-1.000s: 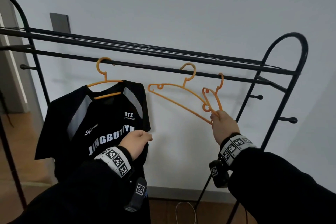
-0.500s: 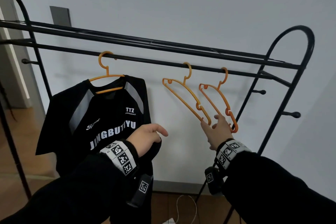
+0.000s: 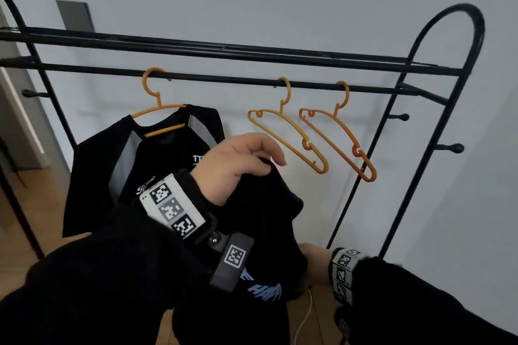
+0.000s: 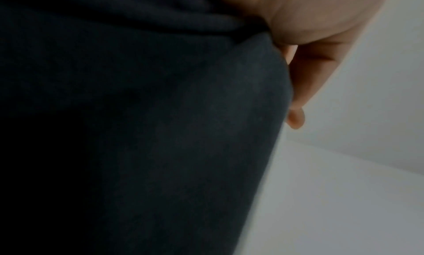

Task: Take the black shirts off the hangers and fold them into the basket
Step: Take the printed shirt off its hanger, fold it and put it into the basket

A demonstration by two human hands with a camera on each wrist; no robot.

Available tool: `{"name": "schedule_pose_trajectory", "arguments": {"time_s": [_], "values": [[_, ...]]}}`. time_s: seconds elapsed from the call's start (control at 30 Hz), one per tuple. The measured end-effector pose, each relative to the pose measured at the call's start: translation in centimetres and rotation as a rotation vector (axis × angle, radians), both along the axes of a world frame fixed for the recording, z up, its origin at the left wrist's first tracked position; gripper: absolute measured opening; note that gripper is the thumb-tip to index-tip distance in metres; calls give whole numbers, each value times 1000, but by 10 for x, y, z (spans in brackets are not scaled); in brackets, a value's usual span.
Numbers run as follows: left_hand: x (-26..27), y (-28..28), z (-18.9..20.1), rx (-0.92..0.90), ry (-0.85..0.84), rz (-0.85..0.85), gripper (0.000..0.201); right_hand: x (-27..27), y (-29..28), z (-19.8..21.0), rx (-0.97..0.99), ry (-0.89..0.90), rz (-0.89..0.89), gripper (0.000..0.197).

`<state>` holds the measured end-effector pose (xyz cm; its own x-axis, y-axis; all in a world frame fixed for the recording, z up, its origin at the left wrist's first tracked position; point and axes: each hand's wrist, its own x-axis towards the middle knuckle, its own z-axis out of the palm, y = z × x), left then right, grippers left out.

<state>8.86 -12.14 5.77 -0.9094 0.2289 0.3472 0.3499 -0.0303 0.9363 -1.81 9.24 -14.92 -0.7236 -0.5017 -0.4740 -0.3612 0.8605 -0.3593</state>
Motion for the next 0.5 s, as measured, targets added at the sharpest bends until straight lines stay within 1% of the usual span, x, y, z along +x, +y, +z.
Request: {"name": "schedule_pose_trajectory", "arguments": {"time_s": [0.03,0.07,0.1,0.13,0.17,0.2,0.27,0.3,0.33,0.37,0.4,0.43,0.5], "values": [[-3,-7,0,38,0,30,24,1,8,-1,-16,-38,-20,43],[-7,-16,-3,53,-8,66,23,2,16,-1,-93,-68,-67,27],[-12,-26,-8,35,-27,105,21,3,27,2,-202,-101,-128,12],[-17,-38,-17,-27,-48,153,16,2,37,3,-309,-110,-203,5],[-23,-51,-29,-143,-71,207,12,5,47,7,-419,-113,-280,6],[-31,-64,-45,-305,-106,259,13,6,58,9,-486,-90,-374,6],[-41,-83,-76,-627,-227,295,35,9,82,11,-616,-23,-533,6],[-47,-88,-92,-719,-305,290,44,12,93,14,-689,-12,-596,8],[-52,-88,-105,-760,-362,290,44,13,104,16,-746,-20,-648,9],[-55,-84,-117,-753,-394,310,35,17,113,20,-774,-27,-683,10],[-58,-77,-127,-700,-415,341,27,20,121,21,-767,-24,-718,13],[-61,-67,-137,-607,-434,360,23,23,127,22,-757,-8,-753,18],[-64,-40,-155,-413,-490,354,22,26,143,16,-706,60,-858,27]]}}
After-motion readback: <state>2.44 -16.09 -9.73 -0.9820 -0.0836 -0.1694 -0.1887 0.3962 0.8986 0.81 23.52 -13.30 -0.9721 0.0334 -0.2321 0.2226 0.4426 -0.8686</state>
